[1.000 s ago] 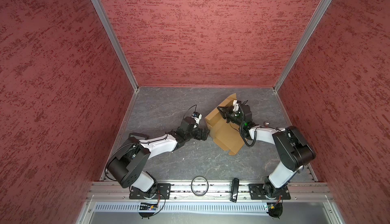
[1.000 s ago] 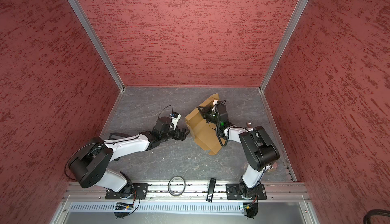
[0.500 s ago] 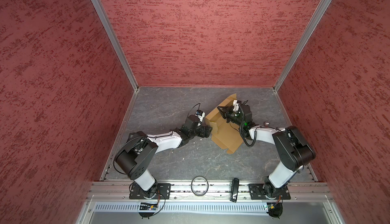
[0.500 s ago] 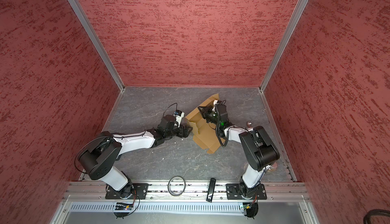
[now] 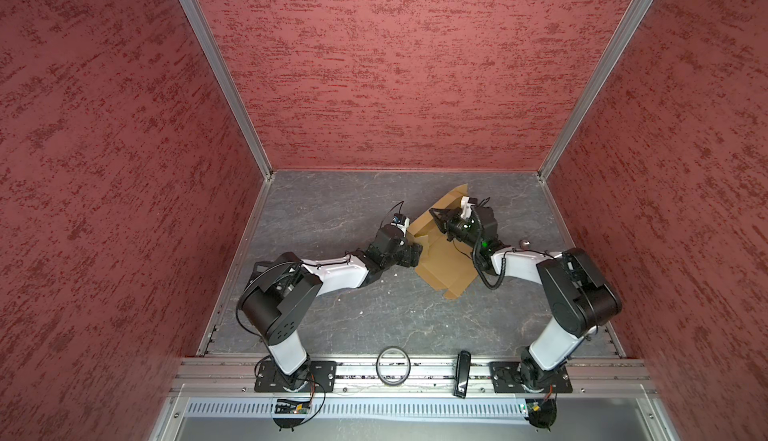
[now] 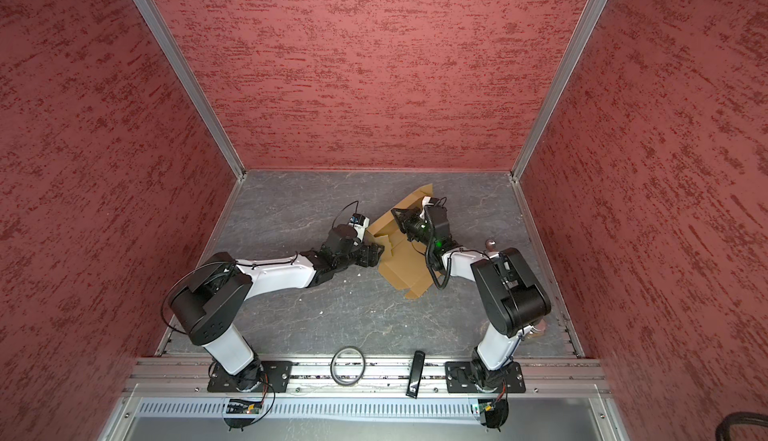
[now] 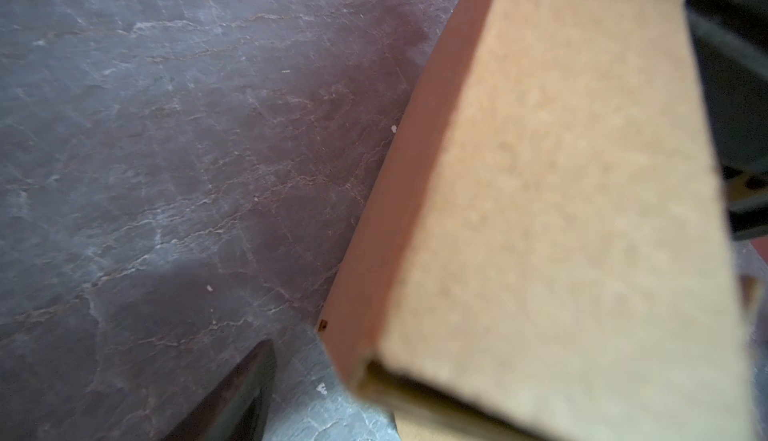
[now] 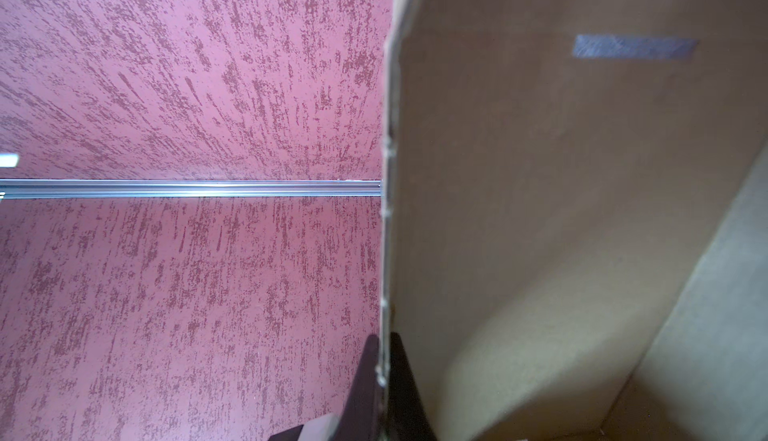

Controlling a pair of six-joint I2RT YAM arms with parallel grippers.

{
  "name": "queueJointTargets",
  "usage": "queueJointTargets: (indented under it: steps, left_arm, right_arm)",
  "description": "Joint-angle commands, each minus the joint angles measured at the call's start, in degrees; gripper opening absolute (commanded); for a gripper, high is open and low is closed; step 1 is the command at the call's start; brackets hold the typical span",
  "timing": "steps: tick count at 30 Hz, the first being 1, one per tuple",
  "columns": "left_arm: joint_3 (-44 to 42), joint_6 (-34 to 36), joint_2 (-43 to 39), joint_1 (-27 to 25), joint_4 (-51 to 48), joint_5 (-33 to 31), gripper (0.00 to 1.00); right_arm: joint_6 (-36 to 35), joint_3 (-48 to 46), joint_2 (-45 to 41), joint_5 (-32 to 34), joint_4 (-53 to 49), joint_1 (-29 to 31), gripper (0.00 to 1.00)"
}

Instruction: Fold the paper box

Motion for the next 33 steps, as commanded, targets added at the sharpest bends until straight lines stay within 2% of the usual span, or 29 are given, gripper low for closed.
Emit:
queueJointTargets:
  steps: [1, 7, 18, 22, 29, 33]
  left_arm:
    - [2.28, -0.32, 1.53, -0.27, 0.22, -4.3, 0.79]
    - [4.87, -0.09, 3.08, -0.93, -1.44, -6.89, 0.73]
    - [7.57, 0.08, 4.65, -1.71, -5.12, -11.6, 0.53]
    - [8.13, 0.08, 4.94, -1.79, -6.2, -12.48, 0.48]
    - [8.82, 0.41, 4.84, -1.98, -8.09, -15.46, 0.4]
    - [9.19, 1.46, 4.86, -1.97, -8.62, -16.31, 0.37]
  right_arm:
    - [0.84, -0.98, -0.86, 0.87, 1.53, 0.29, 0.02]
    - [1.28, -1.61, -1.21, 1.56, 2.07, 0.56, 0.02]
    - [1.9, -1.91, -1.69, 2.49, 2.61, 1.22, 0.02]
    - [2.16, -1.5, -1.66, 2.84, 2.63, 1.58, 0.03]
    - [2.32, -0.93, -2.04, 3.66, 2.52, 2.15, 0.09]
    - [2.51, -0.75, -2.25, 3.77, 2.5, 2.4, 0.16]
